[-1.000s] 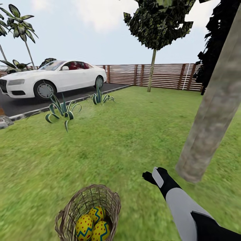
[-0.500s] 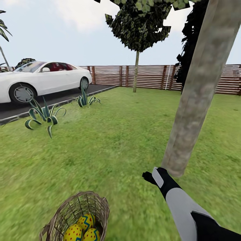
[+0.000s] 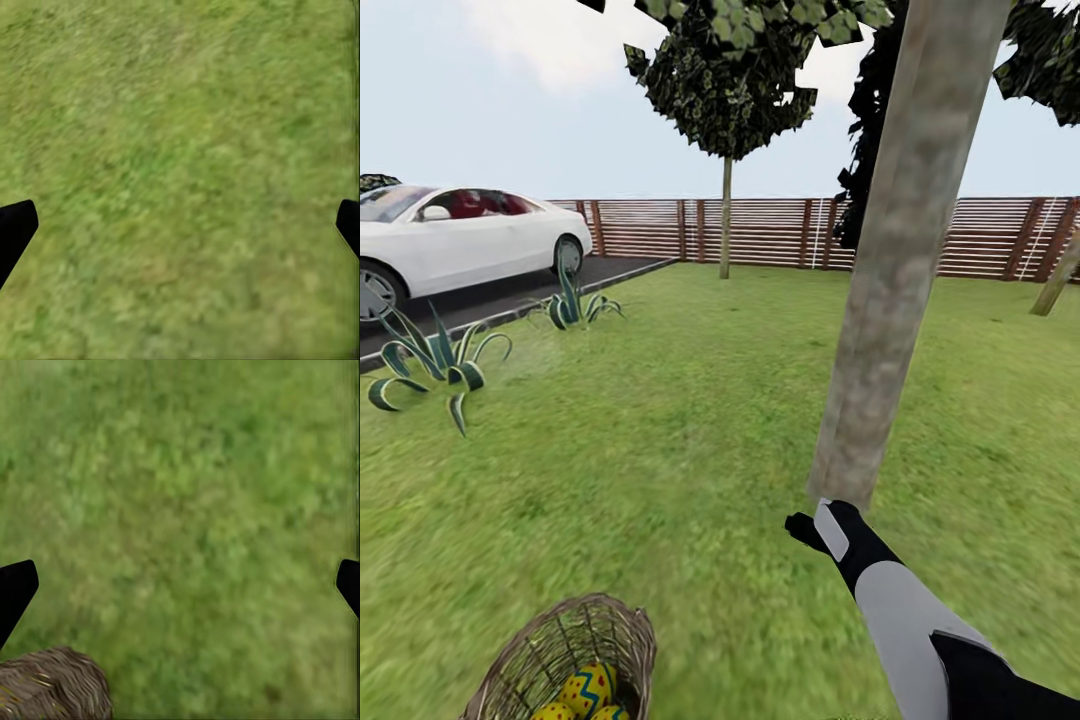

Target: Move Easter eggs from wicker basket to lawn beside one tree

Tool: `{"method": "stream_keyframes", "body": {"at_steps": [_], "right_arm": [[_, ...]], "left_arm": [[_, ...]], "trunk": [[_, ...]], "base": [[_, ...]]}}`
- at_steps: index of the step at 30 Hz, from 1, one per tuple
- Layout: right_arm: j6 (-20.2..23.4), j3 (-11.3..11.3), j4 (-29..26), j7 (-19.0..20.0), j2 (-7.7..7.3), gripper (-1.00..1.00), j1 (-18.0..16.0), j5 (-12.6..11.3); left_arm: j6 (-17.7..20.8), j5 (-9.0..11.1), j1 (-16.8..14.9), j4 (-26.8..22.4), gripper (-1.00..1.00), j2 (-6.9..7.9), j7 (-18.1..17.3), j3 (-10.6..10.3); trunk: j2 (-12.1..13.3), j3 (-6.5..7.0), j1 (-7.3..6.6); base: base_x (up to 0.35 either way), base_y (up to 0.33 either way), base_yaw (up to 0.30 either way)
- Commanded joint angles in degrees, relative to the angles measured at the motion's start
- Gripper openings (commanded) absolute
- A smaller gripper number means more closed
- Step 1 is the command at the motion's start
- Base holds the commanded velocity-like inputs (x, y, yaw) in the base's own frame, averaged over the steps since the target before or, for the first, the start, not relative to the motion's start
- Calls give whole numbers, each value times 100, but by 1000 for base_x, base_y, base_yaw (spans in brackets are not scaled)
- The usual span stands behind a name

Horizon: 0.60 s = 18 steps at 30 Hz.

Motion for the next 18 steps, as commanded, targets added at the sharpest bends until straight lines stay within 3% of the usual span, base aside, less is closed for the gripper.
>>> {"method": "stream_keyframes", "body": {"at_steps": [1,7,18], "right_arm": [[13,-9,-10,-46,4,100,-2,-60],[13,0,-9,-44,10,100,-2,-60],[13,0,-17,-44,7,100,-2,-60]], "left_arm": [[21,62,4,-9,100,3,56,-5],[21,58,4,-9,100,3,56,-5],[21,56,4,-9,100,3,56,-5]], "trunk": [[39,16,-23],[280,129,-154],[721,330,-396]], "base": [[0,0,-204],[0,0,-136],[0,0,-16]]}}
